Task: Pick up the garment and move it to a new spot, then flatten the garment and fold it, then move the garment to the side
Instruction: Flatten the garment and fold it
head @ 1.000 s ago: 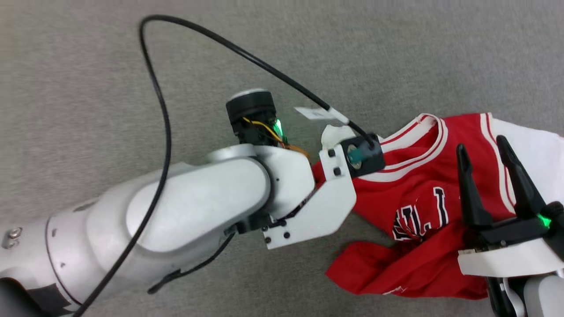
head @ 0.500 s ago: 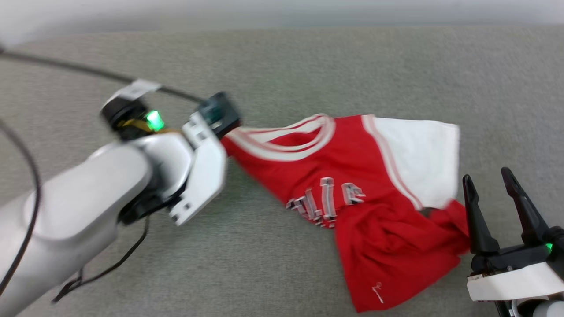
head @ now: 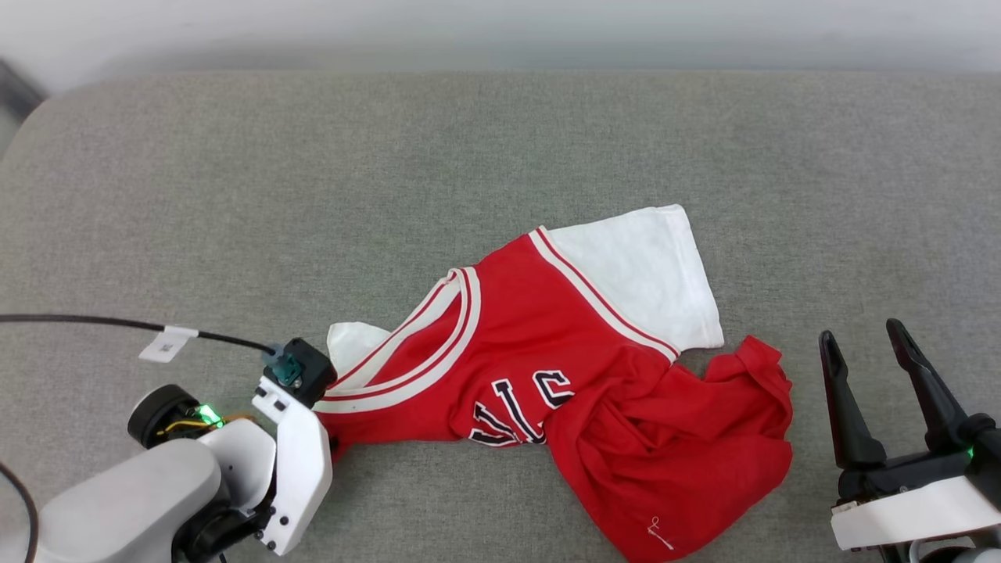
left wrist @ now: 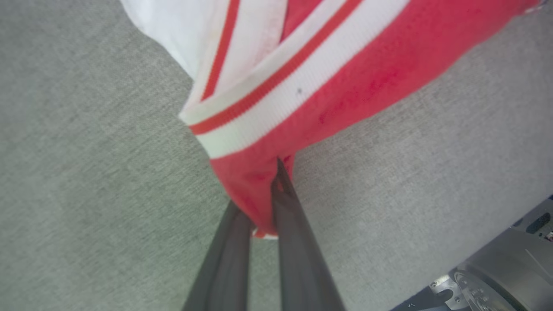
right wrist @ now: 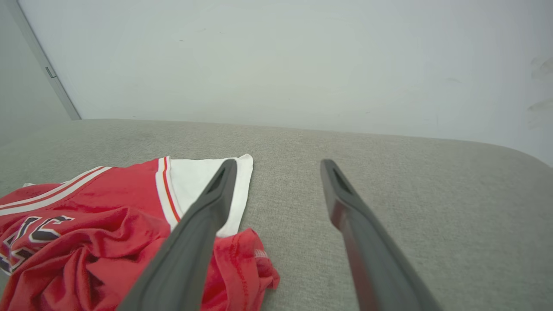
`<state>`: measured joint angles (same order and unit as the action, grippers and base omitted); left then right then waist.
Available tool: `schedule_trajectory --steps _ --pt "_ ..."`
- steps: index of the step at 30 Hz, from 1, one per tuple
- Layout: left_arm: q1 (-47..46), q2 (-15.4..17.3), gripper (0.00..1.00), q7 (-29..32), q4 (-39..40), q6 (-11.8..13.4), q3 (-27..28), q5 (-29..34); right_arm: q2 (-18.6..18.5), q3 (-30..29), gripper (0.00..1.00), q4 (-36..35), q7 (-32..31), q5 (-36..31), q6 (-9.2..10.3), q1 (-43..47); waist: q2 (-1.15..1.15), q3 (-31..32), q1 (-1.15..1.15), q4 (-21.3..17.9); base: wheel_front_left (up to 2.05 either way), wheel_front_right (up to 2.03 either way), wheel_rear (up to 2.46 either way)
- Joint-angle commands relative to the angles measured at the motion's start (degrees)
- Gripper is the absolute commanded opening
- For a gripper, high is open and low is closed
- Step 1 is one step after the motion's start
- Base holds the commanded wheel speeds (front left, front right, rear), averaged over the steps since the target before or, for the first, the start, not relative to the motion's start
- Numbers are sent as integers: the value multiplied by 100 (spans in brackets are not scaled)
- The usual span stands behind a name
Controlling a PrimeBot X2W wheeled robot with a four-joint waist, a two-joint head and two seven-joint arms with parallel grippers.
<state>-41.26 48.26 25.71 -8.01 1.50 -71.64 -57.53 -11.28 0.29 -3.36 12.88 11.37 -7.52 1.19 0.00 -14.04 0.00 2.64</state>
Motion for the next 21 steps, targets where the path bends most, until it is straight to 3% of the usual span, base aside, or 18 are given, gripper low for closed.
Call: schedule_trajectory --steps 1,2,3,9,14,18,21 --pt "258 -60 0 -22 -74 -16 -85 -26 -29 -20 100 15 -8 -21 6 46 0 40 0 1 0 0 0" --pt "269 -73 34 -116 -96 12 -52 -35 -20 -27 100 22 -12 -25 6 74 0 71 0 5 0 0 0" --pt "246 -61 100 -205 -113 30 -7 -23 -6 -42 100 33 -16 -27 6 99 0 113 0 12 0 0 0" --pt "-89 323 100 -432 302 117 325 -12 102 -89 100 60 -9 -2 6 247 0 371 0 49 0 0 0" --pt "-504 741 100 -273 930 245 644 -11 183 -88 100 79 21 1 6 294 0 446 0 56 0 0 0" --pt "-1006 863 100 -43 1135 217 869 61 203 -54 100 94 49 4 6 213 0 400 0 9 0 0 0" --pt "-1371 740 100 230 1074 109 946 49 197 -6 100 104 70 8 6 90 0 315 0 -79 0 0 0"
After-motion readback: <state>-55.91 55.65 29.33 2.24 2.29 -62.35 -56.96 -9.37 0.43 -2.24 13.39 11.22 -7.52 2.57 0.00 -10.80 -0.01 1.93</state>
